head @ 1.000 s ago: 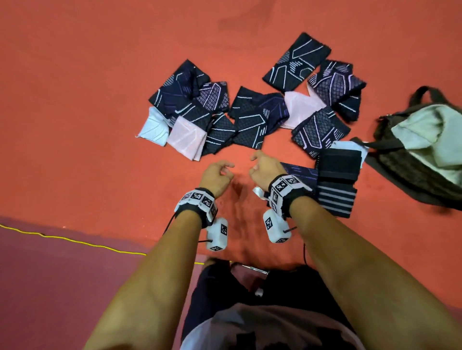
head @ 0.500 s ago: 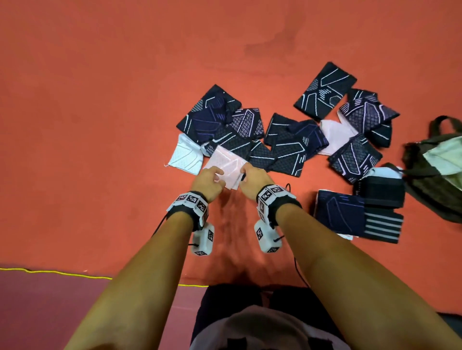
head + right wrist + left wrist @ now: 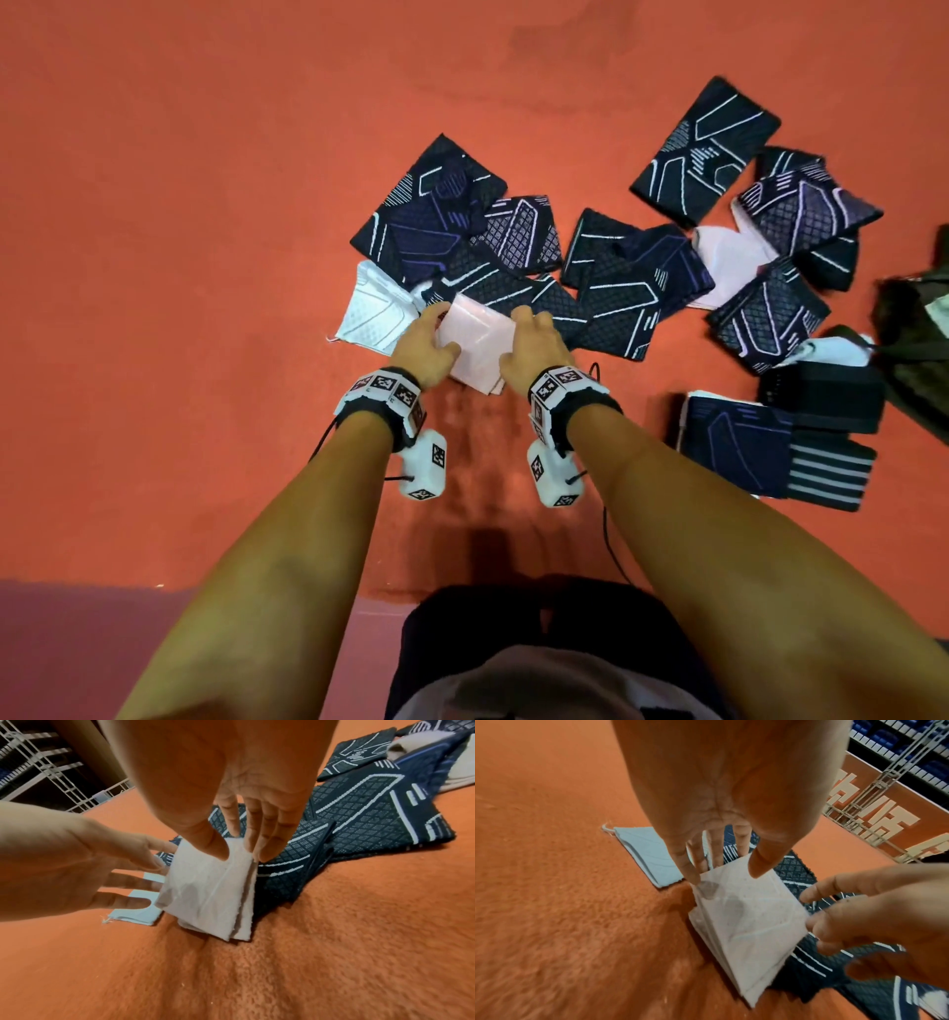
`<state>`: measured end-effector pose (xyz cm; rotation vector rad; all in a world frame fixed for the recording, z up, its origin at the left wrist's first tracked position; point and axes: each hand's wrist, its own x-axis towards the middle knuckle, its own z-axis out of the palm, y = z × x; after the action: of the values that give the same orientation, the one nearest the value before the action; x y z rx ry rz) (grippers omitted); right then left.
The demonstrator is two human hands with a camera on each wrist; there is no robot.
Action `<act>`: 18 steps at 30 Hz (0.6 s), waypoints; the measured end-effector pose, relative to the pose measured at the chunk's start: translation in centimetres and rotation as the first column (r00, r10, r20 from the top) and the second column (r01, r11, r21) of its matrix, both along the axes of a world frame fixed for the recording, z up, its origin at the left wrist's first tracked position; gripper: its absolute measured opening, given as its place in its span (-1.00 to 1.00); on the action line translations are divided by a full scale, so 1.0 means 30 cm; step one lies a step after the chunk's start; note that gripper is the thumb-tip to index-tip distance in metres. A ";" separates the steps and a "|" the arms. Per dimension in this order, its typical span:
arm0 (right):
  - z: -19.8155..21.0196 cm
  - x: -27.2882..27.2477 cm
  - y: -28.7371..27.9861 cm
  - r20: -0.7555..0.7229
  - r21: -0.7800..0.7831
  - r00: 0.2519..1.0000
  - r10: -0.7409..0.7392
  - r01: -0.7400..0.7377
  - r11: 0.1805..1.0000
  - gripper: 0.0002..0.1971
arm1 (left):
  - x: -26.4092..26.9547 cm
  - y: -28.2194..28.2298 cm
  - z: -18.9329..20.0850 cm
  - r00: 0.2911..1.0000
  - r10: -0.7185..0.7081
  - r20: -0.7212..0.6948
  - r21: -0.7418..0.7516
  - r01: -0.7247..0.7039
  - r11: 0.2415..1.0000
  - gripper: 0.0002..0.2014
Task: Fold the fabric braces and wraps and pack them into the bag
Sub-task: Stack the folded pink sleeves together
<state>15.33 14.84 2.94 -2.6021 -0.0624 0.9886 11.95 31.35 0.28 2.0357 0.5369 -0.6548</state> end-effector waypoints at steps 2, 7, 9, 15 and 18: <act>-0.021 0.000 -0.011 0.001 -0.004 1.000 -0.009 0.009 1.000 -0.46 | 0.010 -0.016 -0.023 0.998 0.042 -0.043 -0.074 -0.045 0.996 -0.43; -0.057 -0.018 -0.024 0.009 0.009 0.999 -0.032 0.032 0.999 -0.56 | -0.013 -0.067 -0.030 0.992 0.071 -0.101 -0.198 -0.090 0.976 -0.57; -0.065 -0.029 -0.033 -0.026 0.059 0.999 -0.036 0.037 0.998 -0.67 | -0.039 -0.092 -0.017 0.995 0.023 -0.097 -0.229 -0.045 0.972 -0.65; -0.061 -0.106 -0.153 -0.085 0.095 0.990 -0.115 0.123 0.988 -0.74 | -0.139 -0.189 -0.037 0.997 0.012 -0.077 -0.299 -0.035 0.954 -0.57; -0.077 -0.126 -0.235 -0.109 0.072 0.984 -0.143 0.151 0.986 -0.70 | -0.159 -0.260 -0.071 0.998 0.006 -0.062 -0.342 -0.027 0.939 -0.51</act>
<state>11.56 7.78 0.63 -2.4401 0.1126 1.0432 7.17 23.54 -1.86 1.6865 0.4389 -0.7461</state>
